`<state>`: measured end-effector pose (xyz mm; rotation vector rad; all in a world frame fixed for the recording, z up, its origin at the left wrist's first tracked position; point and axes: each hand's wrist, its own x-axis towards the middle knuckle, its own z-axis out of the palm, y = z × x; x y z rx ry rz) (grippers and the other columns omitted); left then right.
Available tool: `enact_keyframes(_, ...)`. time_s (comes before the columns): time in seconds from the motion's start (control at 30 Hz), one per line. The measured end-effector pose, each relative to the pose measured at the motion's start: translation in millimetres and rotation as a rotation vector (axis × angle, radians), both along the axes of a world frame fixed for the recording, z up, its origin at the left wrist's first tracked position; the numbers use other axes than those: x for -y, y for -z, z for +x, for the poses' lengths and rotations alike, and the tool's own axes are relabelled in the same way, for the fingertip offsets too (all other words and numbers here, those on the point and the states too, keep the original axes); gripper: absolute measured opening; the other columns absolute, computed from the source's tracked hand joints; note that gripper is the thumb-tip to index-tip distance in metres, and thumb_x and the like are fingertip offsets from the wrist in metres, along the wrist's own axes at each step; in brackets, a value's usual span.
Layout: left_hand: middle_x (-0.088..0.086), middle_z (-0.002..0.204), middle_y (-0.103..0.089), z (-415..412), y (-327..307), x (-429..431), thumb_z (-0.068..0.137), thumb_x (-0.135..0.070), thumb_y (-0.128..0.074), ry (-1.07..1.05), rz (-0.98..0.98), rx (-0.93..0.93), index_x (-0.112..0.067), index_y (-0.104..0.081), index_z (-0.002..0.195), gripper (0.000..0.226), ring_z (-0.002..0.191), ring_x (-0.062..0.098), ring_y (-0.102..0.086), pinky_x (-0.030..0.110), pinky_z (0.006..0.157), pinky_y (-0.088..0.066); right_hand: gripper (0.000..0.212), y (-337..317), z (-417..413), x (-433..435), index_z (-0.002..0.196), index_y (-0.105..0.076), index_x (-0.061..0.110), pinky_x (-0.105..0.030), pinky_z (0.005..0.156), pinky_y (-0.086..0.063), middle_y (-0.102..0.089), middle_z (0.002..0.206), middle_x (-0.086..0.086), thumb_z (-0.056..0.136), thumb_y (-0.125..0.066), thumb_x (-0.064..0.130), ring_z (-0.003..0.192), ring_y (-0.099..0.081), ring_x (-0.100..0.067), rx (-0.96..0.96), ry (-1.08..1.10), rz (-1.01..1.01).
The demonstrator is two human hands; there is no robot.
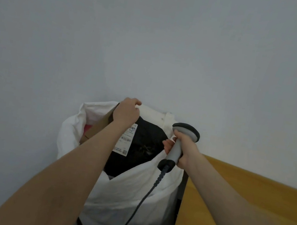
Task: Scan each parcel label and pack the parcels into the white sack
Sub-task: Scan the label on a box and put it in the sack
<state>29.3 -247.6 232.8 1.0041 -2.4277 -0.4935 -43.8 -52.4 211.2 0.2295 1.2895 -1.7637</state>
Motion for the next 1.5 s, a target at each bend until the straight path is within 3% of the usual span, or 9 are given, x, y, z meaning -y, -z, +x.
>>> enact_keyframes(0.2, 0.007, 0.128, -0.054, -34.8, 21.5, -107.4, 0.093, -0.016, -0.048, 0.104, 0.025, 0.123, -0.019, -0.058, 0.124, 0.033, 0.115, 0.024, -0.054, 0.036, 0.095, -0.045, 0.027, 27.4, -5.9, -85.7, 0.096, -0.059, 0.002, -0.026, 0.045, -0.053, -0.068, 0.069, -0.014, 0.089, -0.070, 0.025, 0.056, -0.066, -0.020, 0.065, -0.042, 0.038)
enact_keyframes(0.37, 0.007, 0.131, -0.054, -49.2, 63.1, -214.5, 0.093, -0.017, -0.048, 0.170, 0.109, 0.250, -0.018, -0.055, 0.129, 0.036, 0.120, 0.024, -0.051, 0.034, 0.099, -0.042, 0.022, 63.6, -14.6, -186.5, 0.088, -0.059, 0.005, -0.027, 0.043, -0.051, -0.066, 0.056, -0.010, 0.089, -0.069, 0.025, 0.046, -0.063, -0.019, 0.109, -0.064, 0.085)
enact_keyframes(0.6, 0.007, 0.132, -0.054, -75.4, 102.5, -344.0, 0.094, -0.016, -0.048, 0.310, 0.170, 0.423, -0.015, -0.053, 0.131, 0.038, 0.116, 0.024, -0.054, 0.037, 0.095, -0.047, 0.020, 101.9, -23.6, -320.5, 0.094, -0.058, 0.004, -0.029, 0.043, -0.045, -0.061, 0.065, -0.010, 0.093, -0.064, 0.024, 0.049, -0.057, -0.021, 0.154, 0.034, 0.187)
enact_keyframes(0.83, 0.004, 0.134, -0.054, -105.5, 121.8, -445.8, 0.097, -0.017, -0.047, 0.504, 0.131, 0.463, -0.017, -0.051, 0.133, 0.036, 0.118, 0.021, -0.053, 0.034, 0.092, -0.048, 0.024, 110.7, -25.1, -420.8, 0.081, -0.054, 0.006, -0.022, 0.035, -0.041, -0.056, 0.063, -0.008, 0.092, -0.064, 0.025, 0.033, -0.052, -0.016, 0.146, 0.127, 0.249)
enact_keyframes(1.0, 0.002, 0.132, -0.057, -123.2, 138.3, -523.2, 0.098, -0.017, -0.048, 0.624, 0.134, 0.506, -0.020, -0.051, 0.135, 0.037, 0.111, 0.020, -0.059, 0.032, 0.083, -0.050, 0.023, 108.1, -22.2, -496.9, 0.094, -0.054, 0.003, -0.025, 0.041, -0.043, -0.065, 0.078, -0.015, 0.092, -0.065, 0.023, 0.041, -0.052, -0.016, 0.063, 0.252, 0.386)
enact_keyframes(1.1, 0.001, 0.134, -0.056, -136.5, 138.4, -571.8, 0.098, -0.017, -0.047, 0.707, 0.116, 0.526, -0.021, -0.051, 0.134, 0.037, 0.118, 0.020, -0.055, 0.033, 0.089, -0.048, 0.022, 104.5, -23.2, -546.8, 0.095, -0.055, 0.003, -0.028, 0.044, -0.044, -0.067, 0.081, -0.018, 0.091, -0.067, 0.021, 0.044, -0.053, -0.017, 0.045, 0.373, 0.422)
enact_keyframes(1.27, 0.000, 0.134, -0.055, -164.9, 131.6, -655.9, 0.096, -0.019, -0.047, 0.794, 0.100, 0.528, -0.025, -0.053, 0.132, 0.037, 0.119, 0.021, -0.054, 0.032, 0.089, -0.047, 0.023, 96.4, -38.7, -629.0, 0.101, -0.054, 0.001, -0.029, 0.047, -0.043, -0.064, 0.077, -0.019, 0.091, -0.066, 0.018, 0.049, -0.054, -0.019, 0.019, 0.538, 0.402)
enact_keyframes(1.4, 0.001, 0.135, -0.055, -188.7, 131.2, -728.7, 0.095, -0.015, -0.048, 0.833, 0.083, 0.535, -0.025, -0.052, 0.134, 0.040, 0.121, 0.021, -0.053, 0.034, 0.094, -0.047, 0.023, 98.4, -60.5, -698.7, 0.106, -0.055, 0.002, -0.027, 0.043, -0.041, -0.059, 0.065, -0.015, 0.091, -0.064, 0.016, 0.040, -0.049, -0.018, -0.002, 0.604, 0.372)
enact_keyframes(1.5, 0.002, 0.129, -0.059, -204.3, 137.2, -786.5, 0.095, -0.015, -0.048, 0.829, 0.099, 0.527, -0.022, -0.056, 0.129, 0.036, 0.115, 0.022, -0.056, 0.034, 0.091, -0.049, 0.022, 105.2, -78.7, -754.9, 0.106, -0.057, 0.002, -0.026, 0.043, -0.042, -0.063, 0.074, -0.017, 0.091, -0.065, 0.016, 0.039, -0.051, -0.018, -0.002, 0.627, 0.351)
